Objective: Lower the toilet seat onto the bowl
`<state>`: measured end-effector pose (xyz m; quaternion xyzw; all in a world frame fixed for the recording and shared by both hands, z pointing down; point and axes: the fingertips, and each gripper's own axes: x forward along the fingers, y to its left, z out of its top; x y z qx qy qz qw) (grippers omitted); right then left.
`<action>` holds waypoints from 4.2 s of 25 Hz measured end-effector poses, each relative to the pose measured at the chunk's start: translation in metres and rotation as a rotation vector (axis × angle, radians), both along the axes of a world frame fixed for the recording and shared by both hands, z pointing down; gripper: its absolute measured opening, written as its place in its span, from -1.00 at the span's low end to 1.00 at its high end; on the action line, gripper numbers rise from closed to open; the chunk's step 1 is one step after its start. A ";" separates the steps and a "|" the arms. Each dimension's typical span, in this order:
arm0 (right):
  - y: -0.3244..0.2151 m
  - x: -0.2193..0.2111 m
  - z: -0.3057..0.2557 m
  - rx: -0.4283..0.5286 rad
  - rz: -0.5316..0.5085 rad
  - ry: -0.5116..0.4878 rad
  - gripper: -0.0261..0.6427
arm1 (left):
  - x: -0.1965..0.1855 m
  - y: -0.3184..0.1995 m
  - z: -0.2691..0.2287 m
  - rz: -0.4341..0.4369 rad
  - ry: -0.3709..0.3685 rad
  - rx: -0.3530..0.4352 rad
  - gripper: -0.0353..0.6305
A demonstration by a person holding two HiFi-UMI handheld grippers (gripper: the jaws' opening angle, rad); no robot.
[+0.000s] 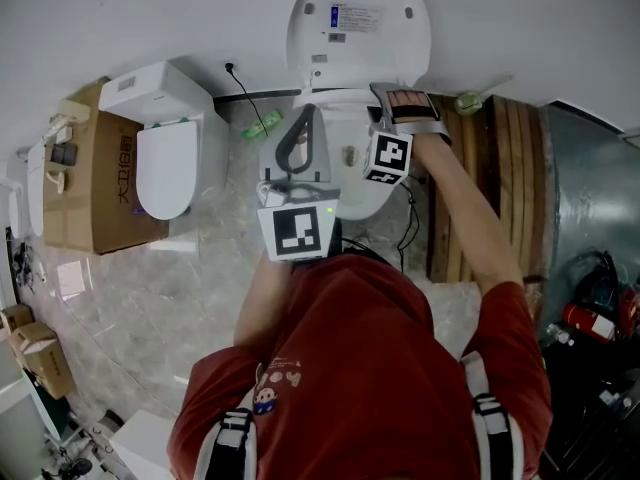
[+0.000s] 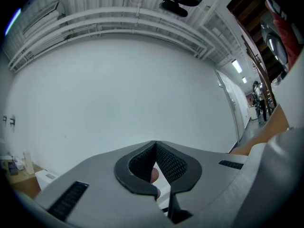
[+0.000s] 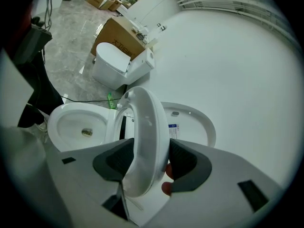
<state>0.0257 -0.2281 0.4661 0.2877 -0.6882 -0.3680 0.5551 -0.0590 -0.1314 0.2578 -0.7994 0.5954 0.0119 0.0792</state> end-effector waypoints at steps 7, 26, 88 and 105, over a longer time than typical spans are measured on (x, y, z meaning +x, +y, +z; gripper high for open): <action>0.036 -0.001 0.017 -0.011 -0.023 0.001 -0.24 | -0.005 0.029 0.005 -0.017 0.010 -0.006 -0.86; 0.129 -0.004 0.095 -0.148 -0.067 0.029 -0.39 | -0.001 0.075 0.053 -0.020 0.017 -0.124 -0.86; 0.255 -0.022 0.360 -0.543 -0.028 0.100 -0.21 | -0.028 0.079 0.315 0.005 0.040 -0.657 -0.86; 0.265 -0.012 0.422 -0.709 -0.033 0.180 -0.21 | -0.018 0.069 0.362 0.038 0.016 -0.724 -0.86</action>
